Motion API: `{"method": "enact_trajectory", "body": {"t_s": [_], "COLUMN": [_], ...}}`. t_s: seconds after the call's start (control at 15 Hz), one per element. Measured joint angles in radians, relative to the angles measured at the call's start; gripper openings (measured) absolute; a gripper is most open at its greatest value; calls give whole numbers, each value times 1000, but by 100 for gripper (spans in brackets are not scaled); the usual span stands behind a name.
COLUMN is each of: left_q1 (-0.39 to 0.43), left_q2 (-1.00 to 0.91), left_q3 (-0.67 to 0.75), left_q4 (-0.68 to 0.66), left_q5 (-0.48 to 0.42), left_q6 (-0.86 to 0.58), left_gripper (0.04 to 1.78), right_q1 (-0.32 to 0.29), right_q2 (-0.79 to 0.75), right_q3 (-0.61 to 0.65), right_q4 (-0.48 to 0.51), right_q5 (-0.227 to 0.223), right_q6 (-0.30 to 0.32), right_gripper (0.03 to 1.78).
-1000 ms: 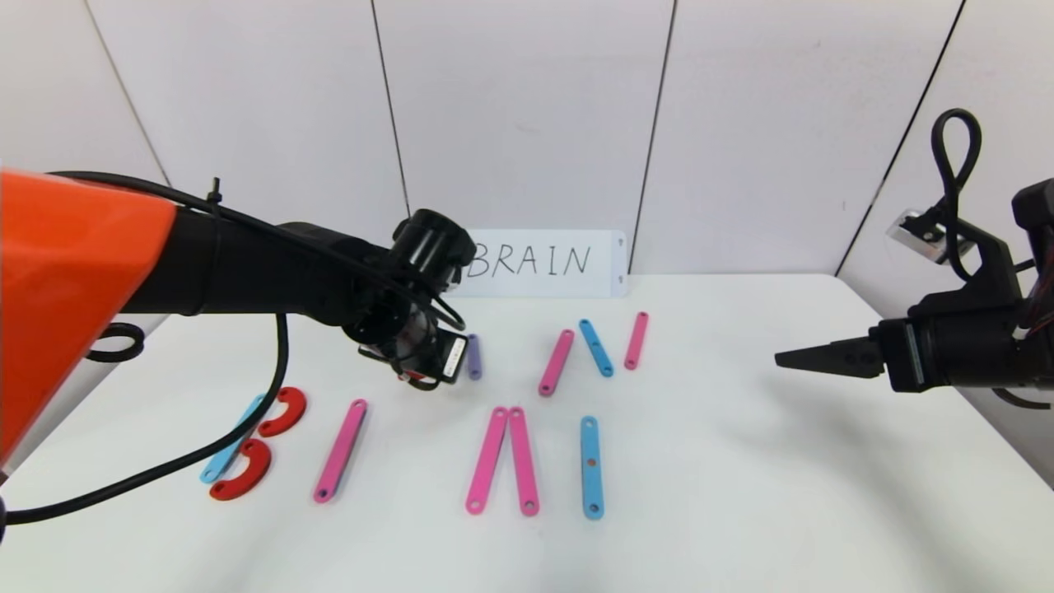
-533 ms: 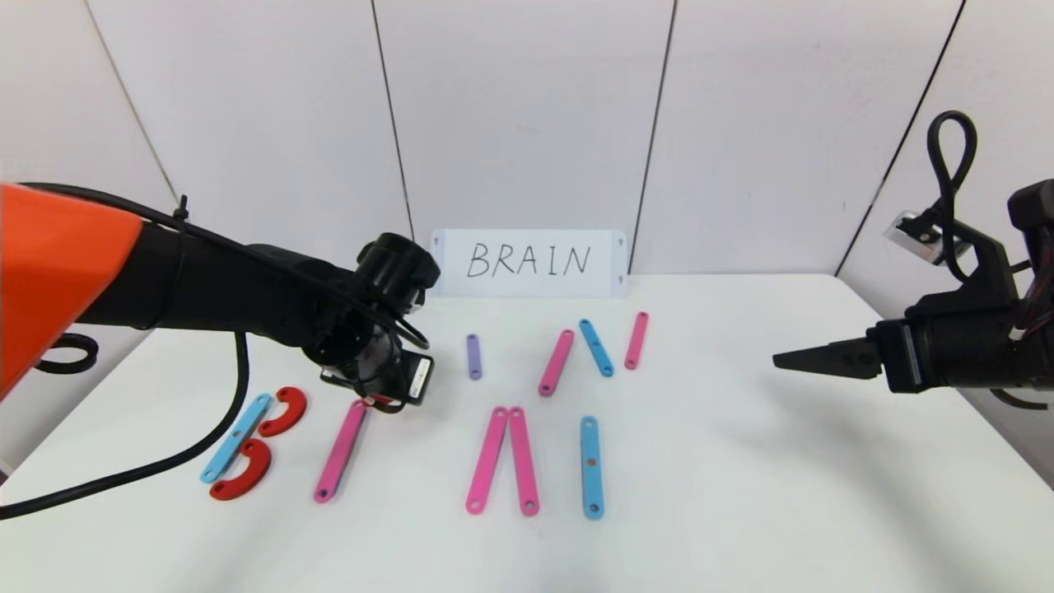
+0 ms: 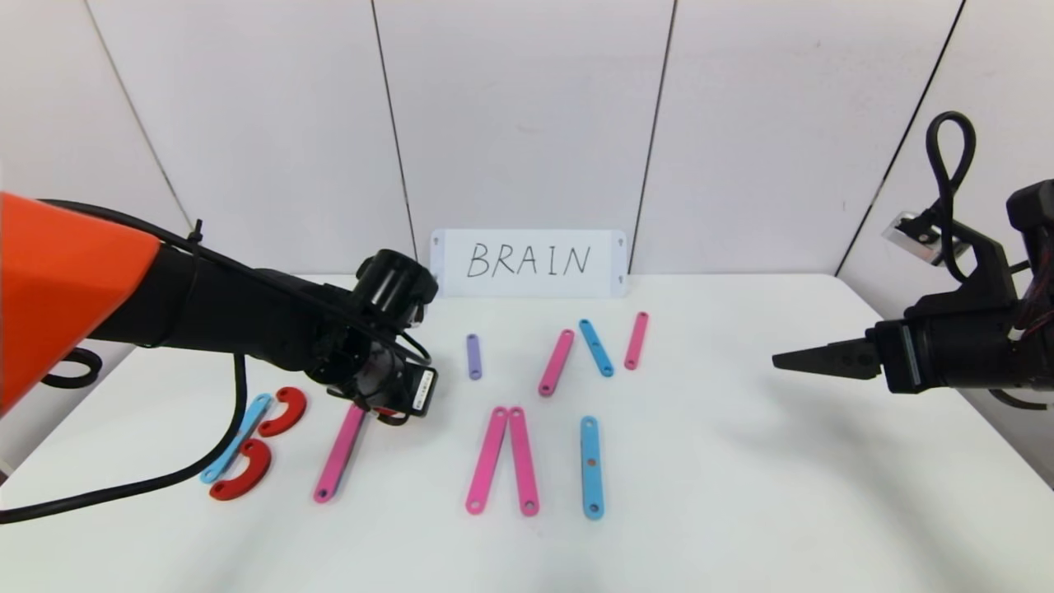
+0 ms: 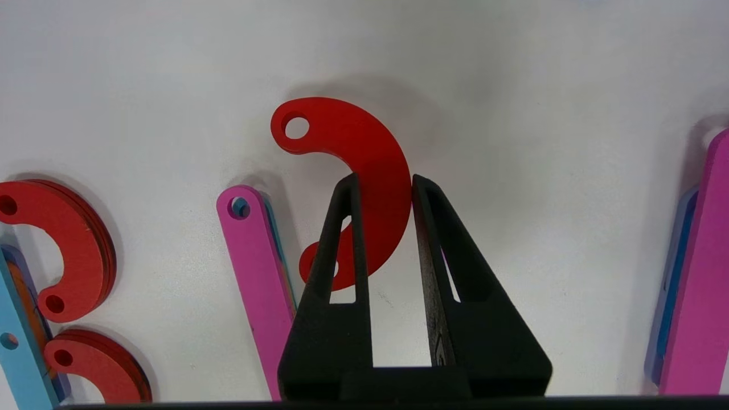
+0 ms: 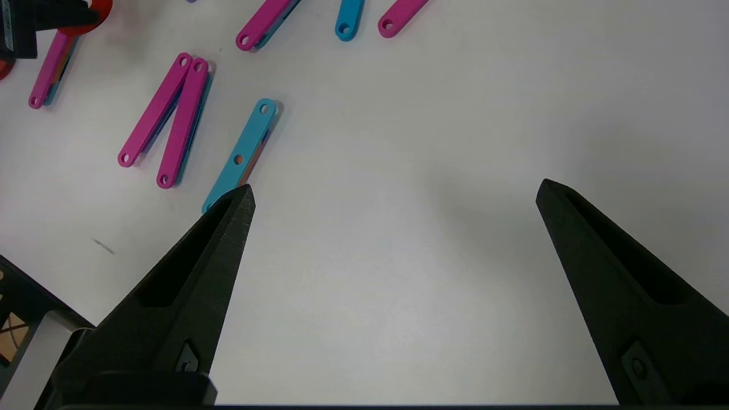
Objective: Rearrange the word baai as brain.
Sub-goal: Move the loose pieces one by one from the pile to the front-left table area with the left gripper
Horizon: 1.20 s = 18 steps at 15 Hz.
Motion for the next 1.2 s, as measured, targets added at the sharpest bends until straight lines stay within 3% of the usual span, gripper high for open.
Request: {"method": "enact_trajectory", "body": {"t_s": [0.93, 1.07, 1.2], "left_q1": [12, 12, 12], "left_q2": [12, 15, 17], "left_q3": [39, 40, 40], "left_q4": [-18, -31, -36], "left_q5": [-31, -29, -30], "left_q6": [0, 0, 0], "left_gripper": [32, 44, 68], "right_q1": [5, 5, 5], "right_q2": [1, 1, 1], "right_q3": [3, 3, 3], "right_q4": [0, 0, 0], "right_q5": [-3, -2, -2], "right_q6": [0, 0, 0], "right_gripper": [173, 173, 173]}}
